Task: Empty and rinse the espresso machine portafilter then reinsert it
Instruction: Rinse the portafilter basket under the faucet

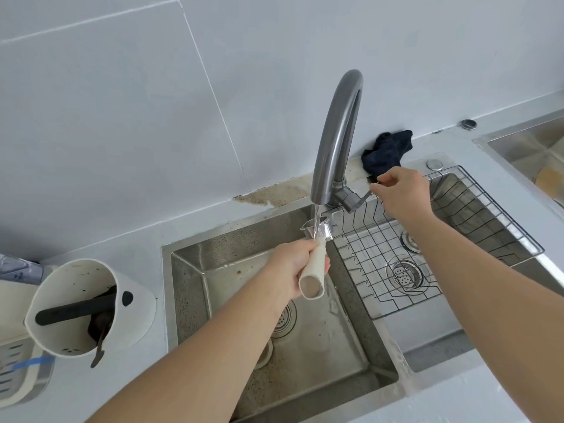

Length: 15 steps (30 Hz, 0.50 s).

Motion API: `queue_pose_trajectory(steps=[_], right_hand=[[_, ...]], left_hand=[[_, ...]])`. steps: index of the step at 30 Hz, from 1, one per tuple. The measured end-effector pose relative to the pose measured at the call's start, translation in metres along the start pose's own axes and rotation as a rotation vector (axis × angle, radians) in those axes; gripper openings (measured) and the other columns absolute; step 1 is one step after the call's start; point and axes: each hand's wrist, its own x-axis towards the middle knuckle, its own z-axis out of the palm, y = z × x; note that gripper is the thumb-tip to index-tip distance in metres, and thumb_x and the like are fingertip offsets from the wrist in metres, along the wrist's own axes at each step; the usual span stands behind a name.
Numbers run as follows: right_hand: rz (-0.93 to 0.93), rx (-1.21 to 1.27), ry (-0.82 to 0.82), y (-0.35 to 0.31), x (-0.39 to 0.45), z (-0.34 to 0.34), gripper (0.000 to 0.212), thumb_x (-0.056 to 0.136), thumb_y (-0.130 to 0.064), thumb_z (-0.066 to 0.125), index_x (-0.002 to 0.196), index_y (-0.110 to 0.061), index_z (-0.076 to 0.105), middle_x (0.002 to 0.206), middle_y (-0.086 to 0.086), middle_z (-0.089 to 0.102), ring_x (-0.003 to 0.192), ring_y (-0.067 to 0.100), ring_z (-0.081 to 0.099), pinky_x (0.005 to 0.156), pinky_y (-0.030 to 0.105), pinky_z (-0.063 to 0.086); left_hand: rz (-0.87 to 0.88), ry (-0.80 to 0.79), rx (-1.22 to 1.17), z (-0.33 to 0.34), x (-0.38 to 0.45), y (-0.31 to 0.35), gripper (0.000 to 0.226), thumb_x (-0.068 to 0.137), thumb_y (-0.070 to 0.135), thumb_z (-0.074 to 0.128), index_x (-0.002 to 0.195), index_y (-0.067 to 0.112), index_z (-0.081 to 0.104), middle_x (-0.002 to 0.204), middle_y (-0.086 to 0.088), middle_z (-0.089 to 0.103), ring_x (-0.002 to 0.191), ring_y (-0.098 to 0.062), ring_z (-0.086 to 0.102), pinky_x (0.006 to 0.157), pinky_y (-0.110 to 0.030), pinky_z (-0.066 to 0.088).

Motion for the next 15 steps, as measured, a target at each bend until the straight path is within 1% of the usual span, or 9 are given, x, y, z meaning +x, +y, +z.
queue_pose_trajectory(steps=[3, 6, 8, 10, 13, 15], right_hand=[[0.004, 0.0, 0.001, 0.0, 0.001, 0.0, 0.016, 0.084, -0.021, 0.072, 0.098, -0.013, 0.071, 0.089, 0.004, 0.071, 0.086, 0.025, 0.067, 0.078, 0.039, 0.059], [0.006, 0.002, 0.002, 0.001, 0.001, 0.001, 0.016, 0.084, -0.022, 0.073, 0.098, -0.013, 0.071, 0.088, 0.004, 0.071, 0.086, 0.026, 0.068, 0.078, 0.04, 0.059], [-0.001, 0.001, 0.004, 0.001, 0.001, 0.001, 0.017, 0.084, -0.022, 0.072, 0.098, -0.012, 0.072, 0.087, 0.003, 0.071, 0.086, 0.026, 0.068, 0.078, 0.04, 0.059], [-0.003, 0.003, 0.006, 0.001, 0.0, 0.001, 0.017, 0.085, -0.022, 0.072, 0.099, -0.012, 0.072, 0.087, 0.004, 0.071, 0.086, 0.025, 0.068, 0.078, 0.041, 0.059], [-0.003, -0.002, 0.01, 0.001, 0.0, 0.001, 0.017, 0.085, -0.022, 0.072, 0.099, -0.012, 0.072, 0.089, 0.004, 0.072, 0.086, 0.026, 0.068, 0.078, 0.042, 0.059], [-0.004, 0.002, 0.011, 0.001, 0.0, 0.001, 0.017, 0.084, -0.022, 0.071, 0.099, -0.012, 0.072, 0.089, 0.004, 0.072, 0.086, 0.027, 0.068, 0.078, 0.043, 0.059]], left_hand=[[-0.008, 0.012, -0.02, 0.001, 0.005, -0.001, 0.028, 0.093, 0.008, 0.059, 0.118, -0.004, 0.056, 0.089, -0.02, 0.06, 0.059, -0.02, 0.061, 0.058, -0.031, 0.057], [-0.021, 0.015, -0.047, 0.003, 0.009, 0.002, 0.019, 0.094, 0.008, 0.058, 0.111, -0.003, 0.057, 0.092, -0.021, 0.058, 0.063, -0.022, 0.06, 0.062, -0.032, 0.057], [-0.019, 0.02, -0.043, 0.005, 0.011, 0.005, 0.017, 0.093, 0.008, 0.059, 0.107, -0.002, 0.06, 0.093, -0.02, 0.057, 0.064, -0.022, 0.06, 0.06, -0.031, 0.059], [-0.005, 0.032, -0.03, 0.008, 0.012, 0.009, 0.018, 0.092, 0.005, 0.06, 0.108, -0.001, 0.061, 0.095, -0.019, 0.057, 0.065, -0.021, 0.061, 0.055, -0.03, 0.059], [0.001, 0.049, -0.024, 0.008, 0.013, 0.011, 0.023, 0.091, 0.006, 0.062, 0.114, 0.0, 0.062, 0.108, -0.021, 0.059, 0.068, -0.022, 0.065, 0.048, -0.028, 0.058], [0.002, 0.052, 0.003, 0.005, 0.012, 0.009, 0.024, 0.091, 0.007, 0.063, 0.114, 0.0, 0.062, 0.111, -0.023, 0.06, 0.068, -0.022, 0.067, 0.049, -0.028, 0.058]])
